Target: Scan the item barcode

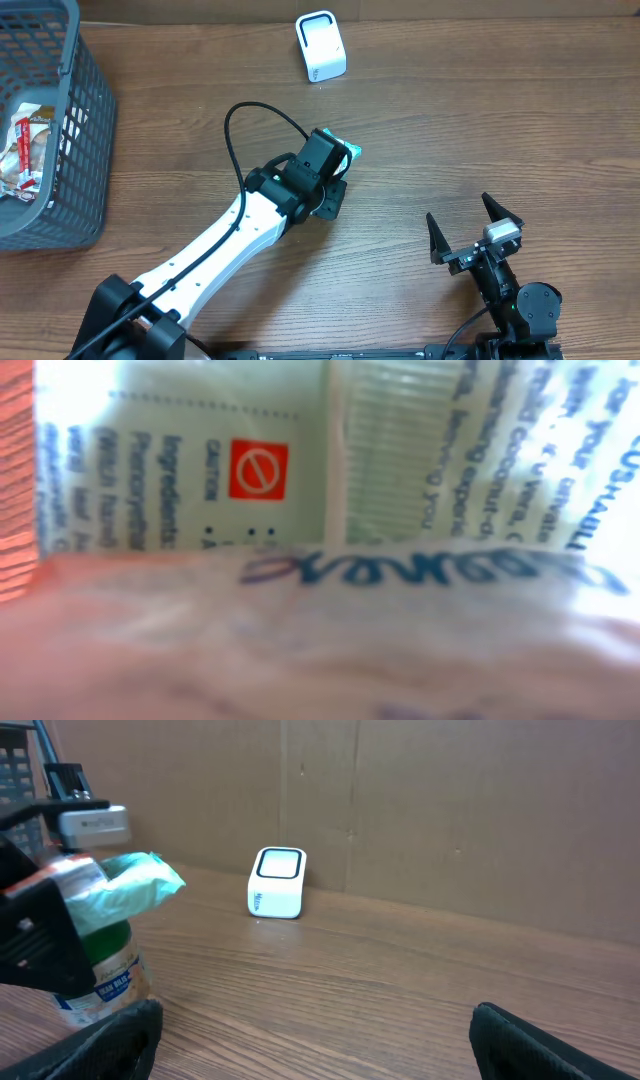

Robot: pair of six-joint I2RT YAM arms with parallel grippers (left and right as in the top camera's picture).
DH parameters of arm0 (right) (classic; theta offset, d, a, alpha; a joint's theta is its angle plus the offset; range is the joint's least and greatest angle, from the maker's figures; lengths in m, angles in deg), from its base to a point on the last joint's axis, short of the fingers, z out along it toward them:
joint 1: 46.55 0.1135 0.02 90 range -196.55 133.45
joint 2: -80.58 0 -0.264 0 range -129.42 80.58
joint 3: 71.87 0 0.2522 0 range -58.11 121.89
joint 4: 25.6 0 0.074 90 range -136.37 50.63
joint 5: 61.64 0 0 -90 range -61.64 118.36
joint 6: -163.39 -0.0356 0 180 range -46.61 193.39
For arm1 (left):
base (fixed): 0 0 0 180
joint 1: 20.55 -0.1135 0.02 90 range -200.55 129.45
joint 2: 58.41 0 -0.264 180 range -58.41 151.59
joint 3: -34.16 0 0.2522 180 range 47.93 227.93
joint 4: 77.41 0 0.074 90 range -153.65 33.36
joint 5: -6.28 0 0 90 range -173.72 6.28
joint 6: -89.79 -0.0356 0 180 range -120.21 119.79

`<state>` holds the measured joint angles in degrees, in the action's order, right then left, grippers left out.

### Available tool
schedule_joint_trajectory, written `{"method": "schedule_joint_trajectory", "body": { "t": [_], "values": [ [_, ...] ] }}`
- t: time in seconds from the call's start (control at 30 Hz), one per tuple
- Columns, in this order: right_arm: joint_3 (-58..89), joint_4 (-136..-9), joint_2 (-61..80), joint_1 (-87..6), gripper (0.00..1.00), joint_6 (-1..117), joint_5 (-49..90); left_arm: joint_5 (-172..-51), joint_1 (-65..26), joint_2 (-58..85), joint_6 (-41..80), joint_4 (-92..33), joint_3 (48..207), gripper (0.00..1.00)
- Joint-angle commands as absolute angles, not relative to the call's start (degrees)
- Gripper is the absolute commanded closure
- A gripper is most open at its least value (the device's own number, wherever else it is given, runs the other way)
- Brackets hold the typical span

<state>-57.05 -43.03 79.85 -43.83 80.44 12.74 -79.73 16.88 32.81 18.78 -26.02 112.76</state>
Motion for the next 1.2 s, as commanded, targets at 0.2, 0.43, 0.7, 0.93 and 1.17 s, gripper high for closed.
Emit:
{"method": "schedule_joint_trajectory", "body": {
  "t": [0.2,0.43,0.7,0.93,1.17],
  "values": [
    [-57.66,-42.72,80.31,-43.61,0.0,80.0,13.33,-82.07,17.73,37.73,19.47,-27.7,116.04,0.5],
    [-57.66,-42.7,80.31,-43.61,0.0,80.0,13.36,-86.16,18.61,37.86,15.54,-27.55,122.77,0.5],
    [-57.66,-42.72,80.31,-43.61,0.0,80.0,13.33,-86.09,24.31,42.56,12.09,-32.09,122.75,0.49],
    [-57.66,-42.72,80.31,-43.61,0.0,80.0,13.33,-86.99,27.15,48.5,9.6,-35.66,122.77,0.48],
    [-57.66,-42.72,80.31,-43.61,0.0,80.0,13.33,-88.3,27.66,49.6,8.07,-36.01,122.77,0.24]
  ]
}}
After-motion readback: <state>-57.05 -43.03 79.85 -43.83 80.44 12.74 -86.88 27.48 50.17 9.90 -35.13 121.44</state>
